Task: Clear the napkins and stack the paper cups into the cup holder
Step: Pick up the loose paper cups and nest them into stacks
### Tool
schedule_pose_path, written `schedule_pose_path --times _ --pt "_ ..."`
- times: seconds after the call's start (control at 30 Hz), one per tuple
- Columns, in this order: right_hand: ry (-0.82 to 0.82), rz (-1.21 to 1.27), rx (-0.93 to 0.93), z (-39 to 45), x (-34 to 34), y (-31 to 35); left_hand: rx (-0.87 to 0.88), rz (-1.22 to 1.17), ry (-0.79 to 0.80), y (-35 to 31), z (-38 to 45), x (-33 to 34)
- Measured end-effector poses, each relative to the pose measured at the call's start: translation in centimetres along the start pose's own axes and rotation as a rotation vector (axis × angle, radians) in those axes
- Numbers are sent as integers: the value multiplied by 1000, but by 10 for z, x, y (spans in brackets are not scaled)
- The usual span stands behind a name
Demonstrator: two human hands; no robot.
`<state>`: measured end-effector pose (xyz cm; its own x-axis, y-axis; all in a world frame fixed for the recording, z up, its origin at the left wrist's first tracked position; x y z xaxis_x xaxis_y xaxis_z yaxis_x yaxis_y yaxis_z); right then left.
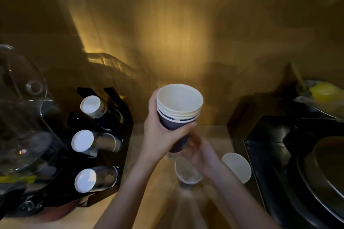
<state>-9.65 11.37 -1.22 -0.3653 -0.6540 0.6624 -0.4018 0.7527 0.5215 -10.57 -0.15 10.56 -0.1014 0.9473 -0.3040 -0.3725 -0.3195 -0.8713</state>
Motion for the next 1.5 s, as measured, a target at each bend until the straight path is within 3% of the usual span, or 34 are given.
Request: schedule_pose_path --times 0.17,0.37,0.53,0.93,1.03,1.23,1.5 --pt "86 -118 -341 -16 17 60 -93 219 124 16 -12 14" --pt "145 -776 -443 -50 27 60 -82 393 221 22 -32 33" --pt "26 -722 -528 -55 10 56 -104 372 301 26 -42 42" --pt "-70 -513 -669 -74 -19 94 -260 128 496 41 -56 57" --pt "-83 -572 -700 -82 -23 100 -269 113 514 42 -60 61" --pt "-314 -783 -1108 -149 -35 160 -310 203 512 56 -64 56" --pt "-438 -1155 -903 -107 -100 125 -448 58 497 59 -71 59"
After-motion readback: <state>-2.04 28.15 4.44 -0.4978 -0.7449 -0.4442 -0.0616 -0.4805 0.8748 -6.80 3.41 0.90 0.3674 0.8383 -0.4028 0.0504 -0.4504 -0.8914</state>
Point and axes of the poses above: each hand's wrist, its own z-axis towards the middle knuckle, its own x-axis out of the palm, y = z × x, the point moved 6 cm from there along z, towards the middle knuckle, and after that the axes turned 11 degrees about z, right-handed, at the moved point
